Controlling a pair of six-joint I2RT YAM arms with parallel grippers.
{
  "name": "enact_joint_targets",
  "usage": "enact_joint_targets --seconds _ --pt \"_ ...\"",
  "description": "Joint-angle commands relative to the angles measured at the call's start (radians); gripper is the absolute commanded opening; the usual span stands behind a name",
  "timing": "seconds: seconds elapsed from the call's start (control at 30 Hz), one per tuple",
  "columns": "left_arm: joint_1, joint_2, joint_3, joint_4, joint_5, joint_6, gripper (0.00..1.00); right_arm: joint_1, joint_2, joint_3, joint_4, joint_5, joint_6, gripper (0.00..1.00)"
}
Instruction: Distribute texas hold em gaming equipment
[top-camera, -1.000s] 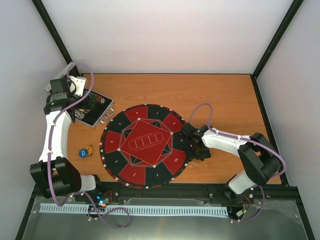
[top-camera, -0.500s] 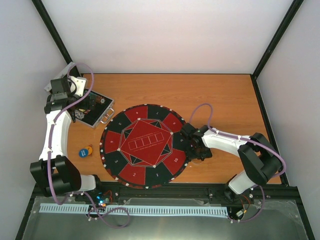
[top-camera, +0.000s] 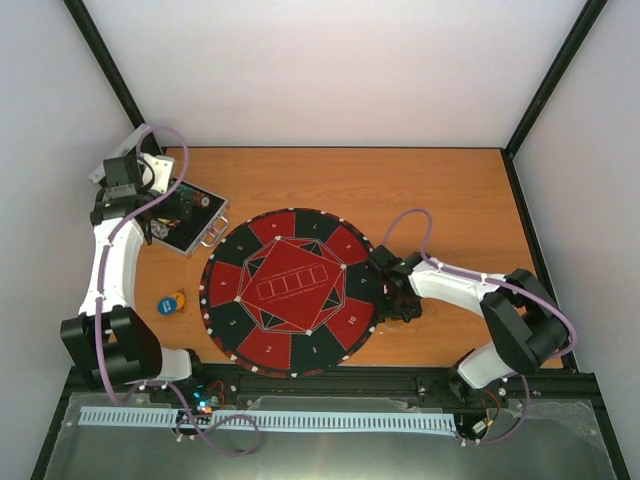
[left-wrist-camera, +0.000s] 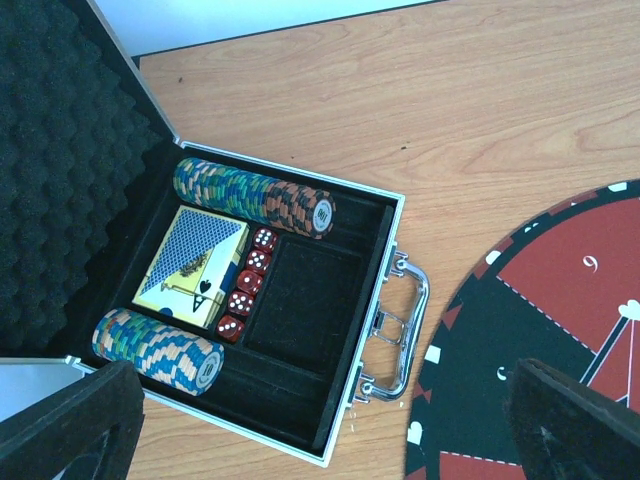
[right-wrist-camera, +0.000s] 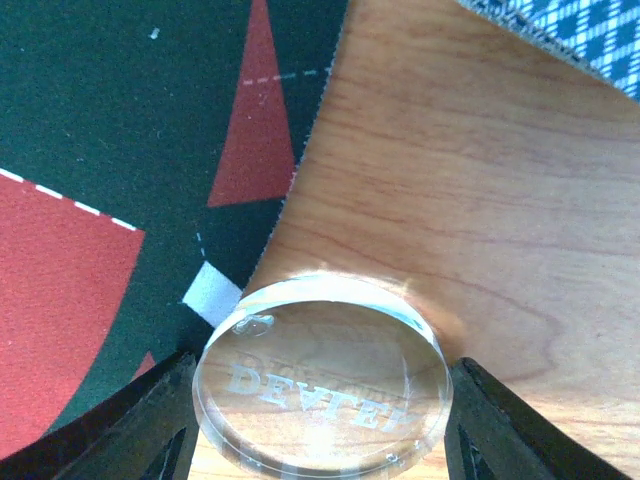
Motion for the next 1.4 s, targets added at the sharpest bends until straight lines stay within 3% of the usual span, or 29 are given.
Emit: enact_joint_targets --seconds 0.0,0.23,0.53,0.73,1.13,1.37 --pt "0.004 0.008 0.045 -0.019 -0.002 -0.019 1.00 -0.003 0.031 -0.023 -0.005 -0.003 0.012 0.51" --pt "0.004 0.014 0.064 -0.026 0.004 -0.015 1.00 -0.003 -0.052 0.083 -0.106 0.015 -0.031 0.46" --pt "0.004 0.026 0.066 -0.034 0.006 -0.018 1.00 0.032 -0.109 0.223 -0.118 -0.200 -0.190 0.40" --pt "0.004 0.028 0.063 -0.043 0.030 -0.016 1.00 0.036 -0.104 0.318 -0.077 -0.247 -0.209 0.38" --pt "0.004 0.040 0.067 -0.051 0.027 -0.018 1.00 0.236 0.099 0.316 -0.155 -0.117 -0.216 0.35" --pt "0.004 0.043 0.063 -0.050 0.017 -0.016 1.00 0.270 0.194 0.314 -0.177 -0.053 -0.220 0.35"
